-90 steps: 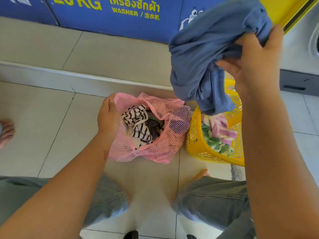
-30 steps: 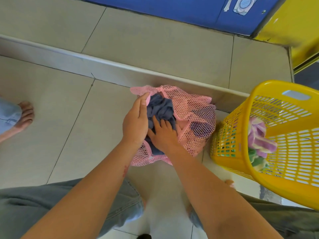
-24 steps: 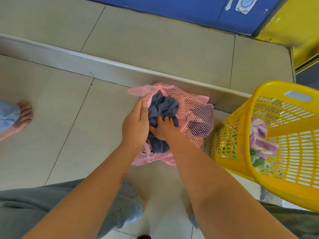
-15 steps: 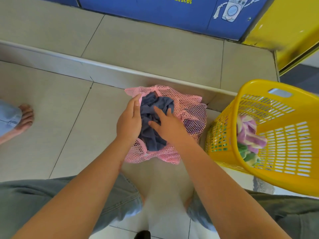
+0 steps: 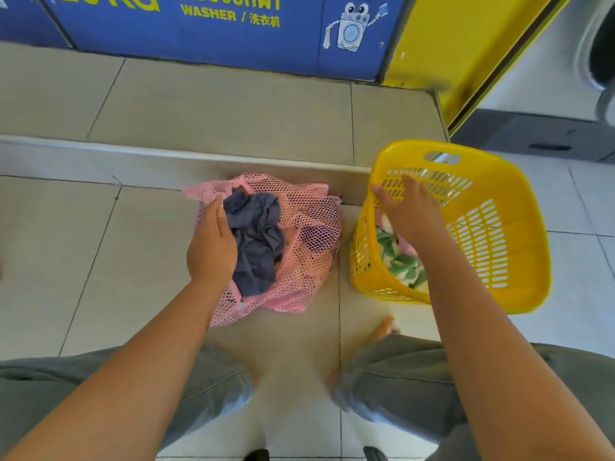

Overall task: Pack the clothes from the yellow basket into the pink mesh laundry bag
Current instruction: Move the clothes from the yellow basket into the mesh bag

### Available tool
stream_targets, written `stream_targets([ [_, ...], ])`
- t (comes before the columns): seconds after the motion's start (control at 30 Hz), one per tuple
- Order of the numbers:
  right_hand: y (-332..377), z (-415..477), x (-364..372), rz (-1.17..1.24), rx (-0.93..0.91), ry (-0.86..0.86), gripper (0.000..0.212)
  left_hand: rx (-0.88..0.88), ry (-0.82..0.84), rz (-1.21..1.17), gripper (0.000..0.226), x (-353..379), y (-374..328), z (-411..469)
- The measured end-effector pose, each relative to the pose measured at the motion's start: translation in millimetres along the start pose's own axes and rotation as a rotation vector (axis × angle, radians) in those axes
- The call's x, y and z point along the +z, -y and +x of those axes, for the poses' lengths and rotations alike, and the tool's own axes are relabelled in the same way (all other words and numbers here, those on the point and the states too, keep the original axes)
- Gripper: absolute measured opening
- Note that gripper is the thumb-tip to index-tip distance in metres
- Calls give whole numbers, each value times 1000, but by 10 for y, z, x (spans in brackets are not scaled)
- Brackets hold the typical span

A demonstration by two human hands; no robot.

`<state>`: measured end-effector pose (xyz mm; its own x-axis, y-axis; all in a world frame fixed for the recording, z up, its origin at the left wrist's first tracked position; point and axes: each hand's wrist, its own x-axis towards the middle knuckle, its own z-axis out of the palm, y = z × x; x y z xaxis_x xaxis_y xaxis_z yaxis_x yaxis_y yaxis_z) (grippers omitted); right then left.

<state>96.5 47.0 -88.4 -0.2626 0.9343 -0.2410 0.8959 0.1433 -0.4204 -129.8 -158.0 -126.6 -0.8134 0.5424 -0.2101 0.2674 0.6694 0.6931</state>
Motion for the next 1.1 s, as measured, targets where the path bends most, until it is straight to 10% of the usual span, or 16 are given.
stream_targets([
  [0.37,-828,738,385,-65,265,382,95,-12,-80,22,46,382,-100,99],
  [0.67,-1135,1169,1015,38,517,255,138,-40,-93,9,45,561,-41,268],
  [0.93,-1232,1131,1077,-27,513,167,58,-40,-101,-6,44,639,-6,341],
  [1.1,-1108,1070,817,69,431,97,49,-38,-97,-1,43,568,-46,302],
])
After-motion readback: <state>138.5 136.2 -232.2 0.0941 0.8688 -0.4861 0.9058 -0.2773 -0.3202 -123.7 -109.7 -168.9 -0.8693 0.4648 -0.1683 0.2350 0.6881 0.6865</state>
